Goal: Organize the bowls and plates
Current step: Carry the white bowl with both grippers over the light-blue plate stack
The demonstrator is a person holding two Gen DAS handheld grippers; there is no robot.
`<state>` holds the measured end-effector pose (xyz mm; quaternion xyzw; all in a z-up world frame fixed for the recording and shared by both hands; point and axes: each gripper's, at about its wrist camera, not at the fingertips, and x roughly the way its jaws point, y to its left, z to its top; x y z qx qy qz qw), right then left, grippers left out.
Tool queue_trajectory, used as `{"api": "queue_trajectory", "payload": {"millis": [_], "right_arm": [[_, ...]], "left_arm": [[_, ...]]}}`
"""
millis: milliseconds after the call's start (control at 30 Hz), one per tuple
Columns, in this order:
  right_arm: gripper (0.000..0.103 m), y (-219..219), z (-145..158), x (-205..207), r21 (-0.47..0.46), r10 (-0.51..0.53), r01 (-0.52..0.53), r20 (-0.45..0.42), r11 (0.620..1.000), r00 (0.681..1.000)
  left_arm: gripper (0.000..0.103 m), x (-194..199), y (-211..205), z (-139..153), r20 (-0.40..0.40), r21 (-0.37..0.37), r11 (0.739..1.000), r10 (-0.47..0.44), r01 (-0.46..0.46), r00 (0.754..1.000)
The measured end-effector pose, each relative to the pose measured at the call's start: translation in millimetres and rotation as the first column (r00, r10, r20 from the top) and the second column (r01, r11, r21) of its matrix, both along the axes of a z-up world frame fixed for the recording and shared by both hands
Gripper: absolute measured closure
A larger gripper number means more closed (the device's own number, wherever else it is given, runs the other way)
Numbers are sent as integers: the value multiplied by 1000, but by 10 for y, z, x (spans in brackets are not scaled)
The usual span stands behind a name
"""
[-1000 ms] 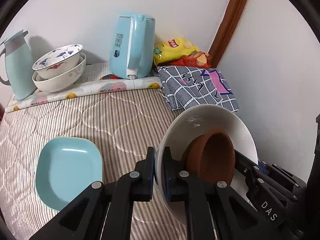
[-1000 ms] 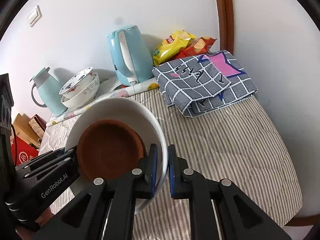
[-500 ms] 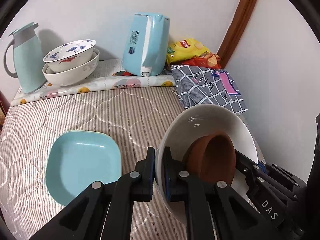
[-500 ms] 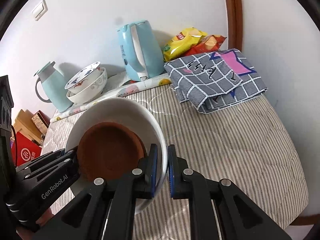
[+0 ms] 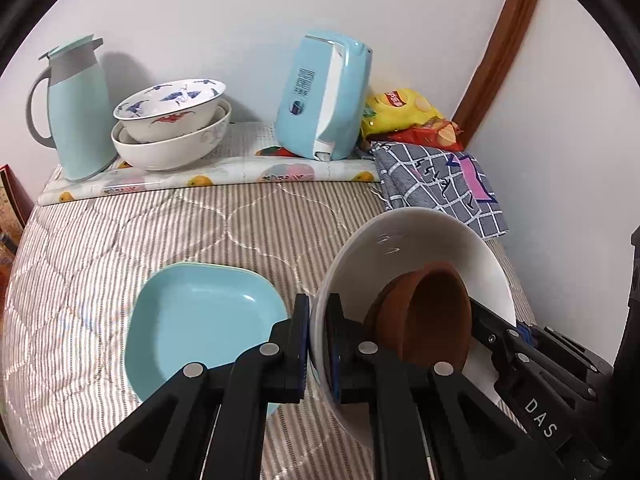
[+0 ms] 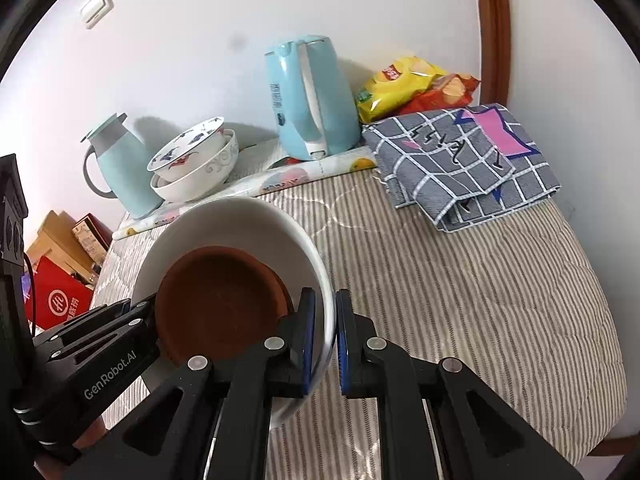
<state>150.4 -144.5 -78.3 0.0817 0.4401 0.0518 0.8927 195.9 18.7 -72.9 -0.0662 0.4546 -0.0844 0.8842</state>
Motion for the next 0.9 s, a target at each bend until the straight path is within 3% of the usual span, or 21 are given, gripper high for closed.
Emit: {"api": "queue_trajectory", "payload": {"millis": [900], "right_arm": [[93, 507, -31, 114, -15, 56, -56, -5, 998, 998]], "left_arm": [[94, 14, 519, -36, -5, -19, 998, 60, -60, 998]]}}
